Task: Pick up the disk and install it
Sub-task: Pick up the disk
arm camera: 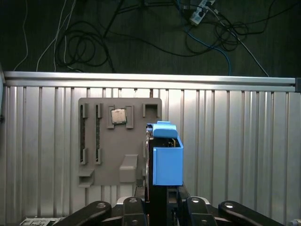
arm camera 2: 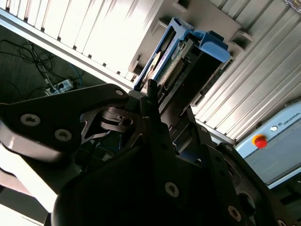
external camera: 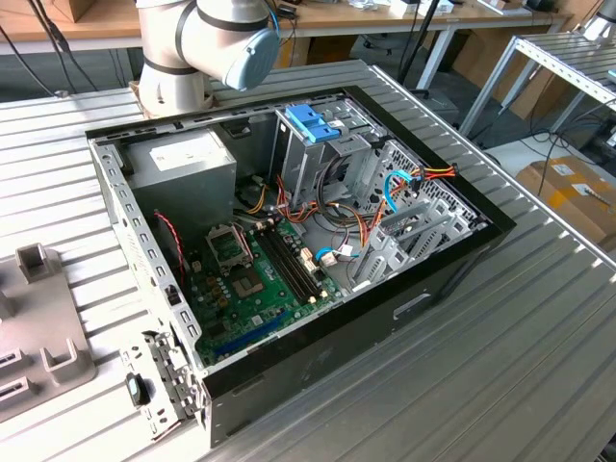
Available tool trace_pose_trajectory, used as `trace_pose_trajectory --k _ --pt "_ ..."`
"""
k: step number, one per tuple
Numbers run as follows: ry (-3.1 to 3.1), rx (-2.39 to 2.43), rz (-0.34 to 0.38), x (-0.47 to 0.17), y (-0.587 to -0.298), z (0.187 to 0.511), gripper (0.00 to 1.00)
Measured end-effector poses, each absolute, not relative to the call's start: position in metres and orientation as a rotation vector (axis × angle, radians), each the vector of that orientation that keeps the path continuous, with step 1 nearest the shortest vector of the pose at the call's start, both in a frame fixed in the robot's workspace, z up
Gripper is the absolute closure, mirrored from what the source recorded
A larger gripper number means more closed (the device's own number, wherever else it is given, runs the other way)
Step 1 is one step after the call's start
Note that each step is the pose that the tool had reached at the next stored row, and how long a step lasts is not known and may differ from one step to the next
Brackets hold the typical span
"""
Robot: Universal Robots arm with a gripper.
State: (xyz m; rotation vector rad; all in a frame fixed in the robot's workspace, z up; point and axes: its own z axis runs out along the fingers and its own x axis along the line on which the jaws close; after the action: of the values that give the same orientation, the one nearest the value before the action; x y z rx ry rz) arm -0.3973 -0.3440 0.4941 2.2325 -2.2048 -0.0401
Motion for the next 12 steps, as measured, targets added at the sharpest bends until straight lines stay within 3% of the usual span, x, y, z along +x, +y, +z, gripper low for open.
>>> trace_pose_trajectory --k 12 --pt "-2.205 2.233 -0.04 -0.395 -0.344 0.4941 0.65"
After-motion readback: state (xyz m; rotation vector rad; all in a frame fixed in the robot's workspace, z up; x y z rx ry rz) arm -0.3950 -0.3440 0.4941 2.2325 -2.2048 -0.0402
